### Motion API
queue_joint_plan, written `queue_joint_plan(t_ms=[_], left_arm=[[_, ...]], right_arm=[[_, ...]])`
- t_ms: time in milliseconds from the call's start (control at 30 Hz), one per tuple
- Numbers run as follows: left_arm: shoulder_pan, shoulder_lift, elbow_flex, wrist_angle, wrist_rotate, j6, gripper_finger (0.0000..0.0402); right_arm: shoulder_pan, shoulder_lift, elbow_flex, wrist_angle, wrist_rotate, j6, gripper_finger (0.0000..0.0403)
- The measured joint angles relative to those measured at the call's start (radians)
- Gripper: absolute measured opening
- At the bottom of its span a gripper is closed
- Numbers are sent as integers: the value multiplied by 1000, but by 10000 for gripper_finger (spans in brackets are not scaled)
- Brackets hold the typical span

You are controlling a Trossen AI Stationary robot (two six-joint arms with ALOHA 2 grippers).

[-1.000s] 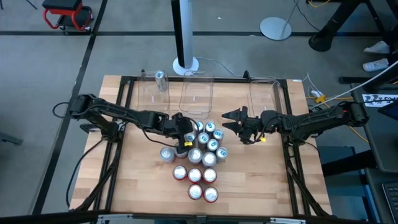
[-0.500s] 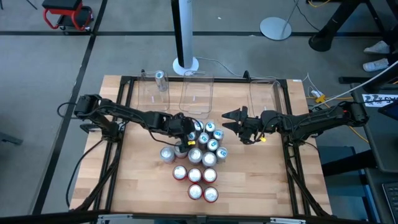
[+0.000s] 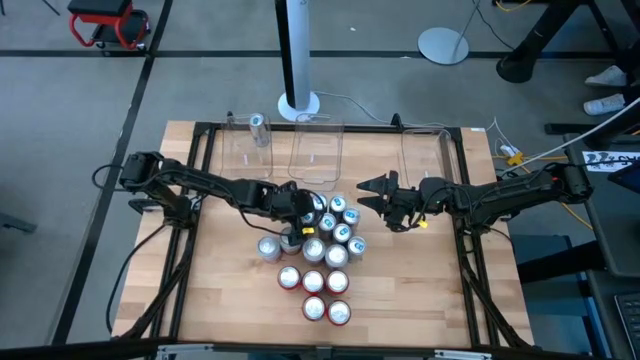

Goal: Sort soda cans
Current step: Put the blue soda can into the left transparent bin

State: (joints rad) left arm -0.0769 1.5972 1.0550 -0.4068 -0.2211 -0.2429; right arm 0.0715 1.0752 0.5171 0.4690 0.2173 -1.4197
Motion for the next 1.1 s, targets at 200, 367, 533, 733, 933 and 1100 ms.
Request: queue_joint_plan(t_ms=[200,367,533,733,933,1100], left_arm=[[0,-2,0,-1,-2,14,229],[0,-15,-2,-13,-1,15,227],[-2,-44,-2,-23,-11,15,238],[-2,-97,-2,-92,-65,10,232],[-2,-187,10,-155,-159,11,236],[5,-278,24,-197,-258,17,237]], right_arm=[[0,0,0,0,0,0,366],[0,0,0,0,0,0,366],[0,0,0,0,0,0,366],[0,0,0,1,0,0,366],[0,0,0,2,0,0,366],[0,0,0,2,0,0,366]])
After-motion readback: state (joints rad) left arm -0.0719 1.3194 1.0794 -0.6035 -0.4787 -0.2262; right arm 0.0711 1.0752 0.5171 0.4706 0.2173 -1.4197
